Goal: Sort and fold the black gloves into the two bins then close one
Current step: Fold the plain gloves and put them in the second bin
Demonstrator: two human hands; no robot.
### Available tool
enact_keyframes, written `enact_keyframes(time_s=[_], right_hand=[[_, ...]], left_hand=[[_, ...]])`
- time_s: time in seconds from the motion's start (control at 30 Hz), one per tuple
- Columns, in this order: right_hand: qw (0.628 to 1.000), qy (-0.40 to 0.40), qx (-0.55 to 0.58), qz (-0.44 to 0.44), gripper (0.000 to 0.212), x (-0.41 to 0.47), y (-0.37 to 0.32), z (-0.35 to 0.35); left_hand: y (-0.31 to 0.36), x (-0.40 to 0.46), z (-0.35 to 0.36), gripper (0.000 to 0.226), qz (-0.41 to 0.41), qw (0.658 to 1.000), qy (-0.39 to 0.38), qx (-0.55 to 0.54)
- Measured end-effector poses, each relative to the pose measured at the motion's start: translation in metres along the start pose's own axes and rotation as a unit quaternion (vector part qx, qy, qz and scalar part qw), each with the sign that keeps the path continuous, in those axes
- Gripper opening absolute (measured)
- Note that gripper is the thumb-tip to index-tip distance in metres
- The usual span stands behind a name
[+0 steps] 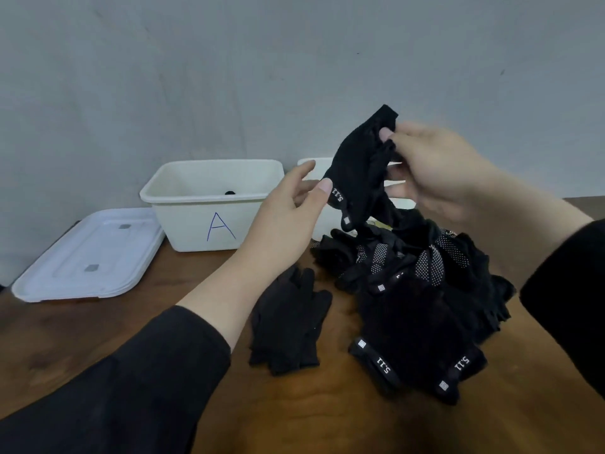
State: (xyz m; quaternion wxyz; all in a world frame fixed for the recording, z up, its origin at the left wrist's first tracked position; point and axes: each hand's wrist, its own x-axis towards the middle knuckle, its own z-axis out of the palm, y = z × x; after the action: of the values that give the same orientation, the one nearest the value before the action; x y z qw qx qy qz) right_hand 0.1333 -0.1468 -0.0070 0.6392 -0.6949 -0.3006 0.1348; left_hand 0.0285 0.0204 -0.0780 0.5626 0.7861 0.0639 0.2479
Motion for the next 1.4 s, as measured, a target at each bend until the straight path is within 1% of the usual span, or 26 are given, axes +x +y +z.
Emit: enact_keyframes(time_s=[0.1,0.13,0.23,0.27,0.3,0.37,0.43,0.53,0.63,0.7,0.73,0.77,0.8,0.83,0.87,0.9,0.93,1.0,1.07,1.1,1.17,1.2,1.3,1.33,1.37,1.4], right_hand=[[0.993,-0.053,0.095,0.044,0.03,-0.009,0.007,0.026],[0.989,-0.072,0.112,0.06,0.031,-0.011,0.011,0.034],[0.98,-0.085,0.15,0.099,0.031,-0.013,0.027,0.056],[0.975,-0.08,0.171,0.114,0.03,-0.014,0.032,0.064],[0.969,-0.078,0.194,0.132,0.032,-0.014,0.037,0.073],[0.953,-0.112,0.22,0.174,0.048,-0.016,0.048,0.09],[0.949,-0.172,0.177,0.198,0.058,-0.019,0.057,0.109],[0.959,-0.201,0.111,0.166,0.062,-0.017,0.066,0.142],[0.955,-0.233,0.111,0.146,0.055,-0.012,0.069,0.177],[0.964,-0.216,0.073,0.137,0.053,-0.004,0.08,0.201],[0.974,-0.194,-0.003,0.114,0.055,-0.001,0.087,0.212],[0.973,-0.179,-0.125,0.079,0.059,0.002,0.093,0.223],[0.949,-0.175,-0.257,0.046,0.064,0.002,0.101,0.232],[0.914,-0.169,-0.369,0.009,0.068,-0.002,0.11,0.239],[0.889,-0.158,-0.43,-0.022,0.065,-0.009,0.119,0.243],[0.879,-0.152,-0.45,-0.05,0.057,-0.02,0.126,0.245],[0.878,-0.148,-0.448,-0.083,0.045,-0.032,0.132,0.246],[0.877,-0.158,-0.433,-0.137,0.027,-0.057,0.147,0.247],[0.866,-0.175,-0.438,-0.166,0.029,-0.081,0.164,0.247],[0.864,-0.178,-0.439,-0.172,0.034,-0.089,0.171,0.245],[0.879,-0.166,-0.412,-0.174,0.038,-0.101,0.183,0.242],[0.894,-0.153,-0.388,-0.166,0.037,-0.103,0.185,0.24],[0.93,-0.102,-0.319,-0.151,0.036,-0.104,0.182,0.238],[0.937,-0.081,-0.301,-0.158,0.036,-0.105,0.181,0.238],[0.943,-0.06,-0.283,-0.163,0.035,-0.107,0.179,0.237],[0.95,-0.041,-0.266,-0.161,0.034,-0.107,0.177,0.237]], left_hand=[[0.001,-0.009,-0.015,0.059,-0.04,0.997,0.004,-0.06],[-0.002,-0.012,-0.022,0.055,-0.052,0.996,-0.006,-0.07],[-0.011,-0.028,-0.047,0.015,-0.082,0.99,-0.052,-0.104],[-0.016,-0.035,-0.054,0.015,-0.092,0.987,-0.048,-0.123],[-0.022,-0.042,-0.061,0.018,-0.105,0.985,-0.032,-0.134],[-0.032,-0.057,-0.077,0.019,-0.125,0.983,0.015,-0.133],[-0.044,-0.073,-0.093,0.017,-0.149,0.977,0.073,-0.131],[-0.059,-0.098,-0.118,0.024,-0.18,0.966,0.135,-0.13],[-0.07,-0.121,-0.137,0.025,-0.195,0.952,0.191,-0.138],[-0.077,-0.133,-0.147,0.027,-0.211,0.946,0.205,-0.136],[-0.081,-0.138,-0.15,0.031,-0.222,0.946,0.204,-0.119],[-0.087,-0.142,-0.154,0.037,-0.235,0.949,0.2,-0.07],[-0.096,-0.147,-0.159,0.042,-0.245,0.95,0.194,0.022],[-0.106,-0.152,-0.164,0.045,-0.247,0.94,0.187,0.146],[-0.116,-0.159,-0.168,0.048,-0.23,0.919,0.181,0.265],[-0.126,-0.165,-0.171,0.049,-0.187,0.906,0.17,0.34],[-0.135,-0.169,-0.173,0.048,-0.138,0.905,0.142,0.376],[-0.148,-0.174,-0.17,0.045,-0.068,0.912,0.037,0.403],[-0.157,-0.179,-0.162,0.053,-0.044,0.894,-0.057,0.443],[-0.16,-0.18,-0.159,0.062,-0.031,0.881,-0.076,0.465],[-0.16,-0.177,-0.157,0.071,-0.006,0.866,-0.072,0.494],[-0.159,-0.173,-0.156,0.067,0.004,0.862,-0.066,0.503],[-0.16,-0.158,-0.151,0.036,0.035,0.848,-0.048,0.527],[-0.159,-0.155,-0.149,0.029,0.043,0.849,-0.032,0.525],[-0.158,-0.154,-0.146,0.025,0.038,0.864,-0.009,0.502],[-0.155,-0.153,-0.144,0.021,0.013,0.89,0.03,0.455]])
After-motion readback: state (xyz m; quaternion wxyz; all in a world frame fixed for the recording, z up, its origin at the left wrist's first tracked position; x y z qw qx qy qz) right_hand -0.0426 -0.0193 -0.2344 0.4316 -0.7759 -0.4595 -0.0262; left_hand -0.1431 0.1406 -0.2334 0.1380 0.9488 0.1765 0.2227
